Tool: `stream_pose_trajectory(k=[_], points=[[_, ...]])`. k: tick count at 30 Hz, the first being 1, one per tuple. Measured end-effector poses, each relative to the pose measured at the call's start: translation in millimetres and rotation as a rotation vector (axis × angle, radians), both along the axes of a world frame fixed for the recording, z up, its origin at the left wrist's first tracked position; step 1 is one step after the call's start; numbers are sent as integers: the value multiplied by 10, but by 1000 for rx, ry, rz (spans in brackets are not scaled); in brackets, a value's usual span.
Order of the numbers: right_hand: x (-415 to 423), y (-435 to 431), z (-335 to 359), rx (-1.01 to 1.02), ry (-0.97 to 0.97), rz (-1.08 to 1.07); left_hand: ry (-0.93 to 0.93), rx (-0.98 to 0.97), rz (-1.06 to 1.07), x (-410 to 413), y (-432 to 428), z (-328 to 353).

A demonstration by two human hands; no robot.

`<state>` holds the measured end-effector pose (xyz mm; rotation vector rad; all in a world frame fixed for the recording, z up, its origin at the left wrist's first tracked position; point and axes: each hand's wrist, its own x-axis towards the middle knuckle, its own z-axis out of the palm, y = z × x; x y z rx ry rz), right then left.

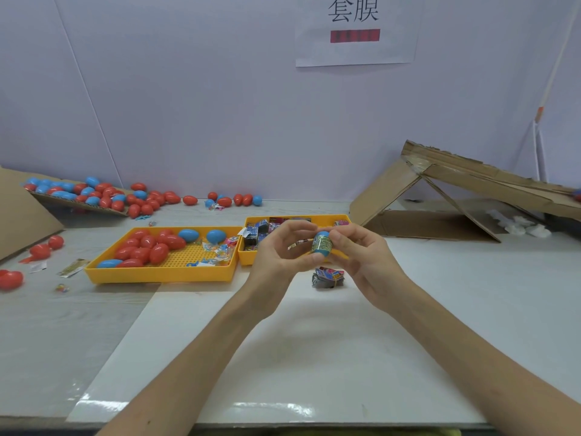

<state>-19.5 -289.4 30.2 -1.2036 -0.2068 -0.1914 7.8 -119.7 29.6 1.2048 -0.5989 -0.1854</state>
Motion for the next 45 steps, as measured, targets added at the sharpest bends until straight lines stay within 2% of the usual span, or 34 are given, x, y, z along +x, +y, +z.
stream_pose_trajectory(k=[5,10,13,20,26,34,38,45], points=[[27,-3,-20,-30,2,-63,83,-53,-49,-18,-18,25],[-5,34,-7,-135,-36,-98,264,-265,-195,-26,-3,60],[-18,41,-15,-161,-60,-121,282,-271,-227,-38,0,60],[-9,9,-32,-82,-86,-99,322,-299,-283,-59,-10,34],[-4,7,-27,-28,-88,-67,305,-294,-296,-52,-7,38],[-28,21,6,-41,-78,-37,171,-166,-149,-42,-42,21],[-22,13,14,39,-50,33,171,-159,-145,-24,-37,11],[-18,18,6,34,-29,4,160,-152,-155,-19,-35,-10]])
